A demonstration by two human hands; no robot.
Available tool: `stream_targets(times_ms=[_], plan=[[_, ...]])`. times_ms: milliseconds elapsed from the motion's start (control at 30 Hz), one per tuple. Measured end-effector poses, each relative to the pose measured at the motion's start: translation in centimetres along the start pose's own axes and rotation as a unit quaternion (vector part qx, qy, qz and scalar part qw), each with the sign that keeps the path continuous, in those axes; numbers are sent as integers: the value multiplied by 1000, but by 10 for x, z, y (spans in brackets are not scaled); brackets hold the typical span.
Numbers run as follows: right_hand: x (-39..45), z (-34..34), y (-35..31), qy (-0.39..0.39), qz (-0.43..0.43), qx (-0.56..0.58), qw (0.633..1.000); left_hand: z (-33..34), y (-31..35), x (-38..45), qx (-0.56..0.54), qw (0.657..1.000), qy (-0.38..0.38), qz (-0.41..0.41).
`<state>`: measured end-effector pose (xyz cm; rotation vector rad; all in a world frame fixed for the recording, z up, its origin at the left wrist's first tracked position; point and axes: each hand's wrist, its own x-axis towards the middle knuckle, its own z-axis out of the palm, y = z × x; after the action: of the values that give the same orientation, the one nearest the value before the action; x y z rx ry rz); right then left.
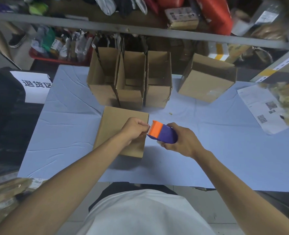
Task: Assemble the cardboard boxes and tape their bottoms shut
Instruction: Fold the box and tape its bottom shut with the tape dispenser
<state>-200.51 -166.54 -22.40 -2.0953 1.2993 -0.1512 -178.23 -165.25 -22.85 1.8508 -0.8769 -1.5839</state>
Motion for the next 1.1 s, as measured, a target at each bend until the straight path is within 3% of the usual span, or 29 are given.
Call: stream_targets(times_ms=[400,633,833,900,1033,1100], plan=[[21,-26,5,-65,-50,-95,992,-36,-1,-2,45,987,154,-6],[20,-38,34,-81,-5,-136,987,-35,-2,-2,108,983,145,-27],[24,-27,42,-106,14,-141,984,-29,-5,1,230,956,180,-11],[28,-23,42,-115,15,-145,983,-27,-6,2,305,932,194,14],[34,-14,42,-127,22,-159,979,-20,-4,9,529,824,189,71],[36,-11,41,-134,26,-170,976,-21,-1,13,575,795,188,53]])
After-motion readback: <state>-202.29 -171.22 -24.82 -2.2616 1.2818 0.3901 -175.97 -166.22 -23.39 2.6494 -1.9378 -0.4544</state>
